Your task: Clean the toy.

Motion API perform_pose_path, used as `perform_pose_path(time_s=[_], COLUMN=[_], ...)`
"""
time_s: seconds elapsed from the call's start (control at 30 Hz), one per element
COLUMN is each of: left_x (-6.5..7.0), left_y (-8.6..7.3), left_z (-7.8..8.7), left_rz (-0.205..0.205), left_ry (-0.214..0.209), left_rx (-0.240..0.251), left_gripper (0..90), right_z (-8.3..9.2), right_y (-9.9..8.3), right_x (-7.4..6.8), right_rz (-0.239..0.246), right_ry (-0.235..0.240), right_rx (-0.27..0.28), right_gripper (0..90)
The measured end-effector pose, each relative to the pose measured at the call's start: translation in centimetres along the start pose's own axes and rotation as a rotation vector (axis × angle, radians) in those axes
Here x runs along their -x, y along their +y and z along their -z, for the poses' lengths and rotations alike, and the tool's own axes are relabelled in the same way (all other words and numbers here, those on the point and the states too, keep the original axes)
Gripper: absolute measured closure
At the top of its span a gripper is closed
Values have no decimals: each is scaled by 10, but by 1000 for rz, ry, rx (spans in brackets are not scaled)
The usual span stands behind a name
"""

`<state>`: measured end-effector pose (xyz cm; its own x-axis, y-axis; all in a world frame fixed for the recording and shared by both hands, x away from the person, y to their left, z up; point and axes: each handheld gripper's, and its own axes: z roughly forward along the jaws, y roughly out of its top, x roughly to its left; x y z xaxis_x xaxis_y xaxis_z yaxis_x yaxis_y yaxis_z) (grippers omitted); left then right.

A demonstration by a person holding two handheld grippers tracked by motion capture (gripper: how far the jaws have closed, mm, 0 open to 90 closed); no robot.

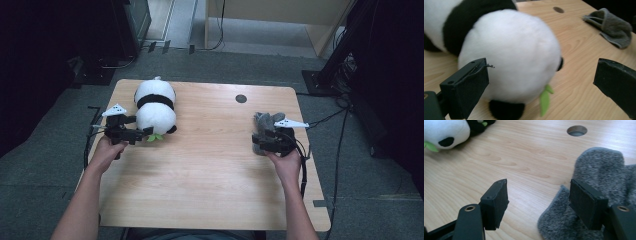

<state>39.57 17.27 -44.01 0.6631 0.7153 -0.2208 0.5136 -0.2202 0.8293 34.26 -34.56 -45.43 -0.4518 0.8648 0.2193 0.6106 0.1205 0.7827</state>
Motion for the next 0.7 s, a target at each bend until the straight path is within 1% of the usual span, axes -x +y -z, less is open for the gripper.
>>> perform_pose_path(time_s=[0.03,0.13,0.2,0.23,0.33,0.4,0.43,0.47,0.53,0.57,0.63,0.7], left_x=[4,16,23,26,35,40,42,44,50,53,58,63], left_y=[1,1,0,0,-3,-7,-9,-10,-14,-15,-18,-20], left_z=[1,1,-1,-2,-6,-9,-11,-13,-18,-21,-26,-31], left_rz=[-9,-16,-19,-32,-50,-46,-42,-42,-72,-79,-91,-103], left_ry=[-10,-41,-61,-62,-70,-69,-76,-85,-85,-90,-100,-113], left_rx=[8,25,23,17,11,19,19,11,-11,-16,-39,-63], left_gripper=[0,0,0,0,0,0,0,0,0,0,0,0], right_z=[0,1,1,1,0,-2,-3,-6,-11,-15,-21,-25], right_y=[0,-1,-2,-3,-7,-10,-11,-13,-17,-18,-20,-22], right_x=[-3,-11,-17,-20,-29,-35,-38,-41,-46,-48,-51,-53], right_rz=[1,14,19,23,38,50,58,62,73,83,104,107], right_ry=[6,19,32,35,53,66,75,81,95,99,99,103], right_rx=[-1,-2,-5,-6,-10,-16,-16,-17,-22,-27,-42,-49], right_gripper=[322,322,323,324,325,326,328,330,333,334,335,335])
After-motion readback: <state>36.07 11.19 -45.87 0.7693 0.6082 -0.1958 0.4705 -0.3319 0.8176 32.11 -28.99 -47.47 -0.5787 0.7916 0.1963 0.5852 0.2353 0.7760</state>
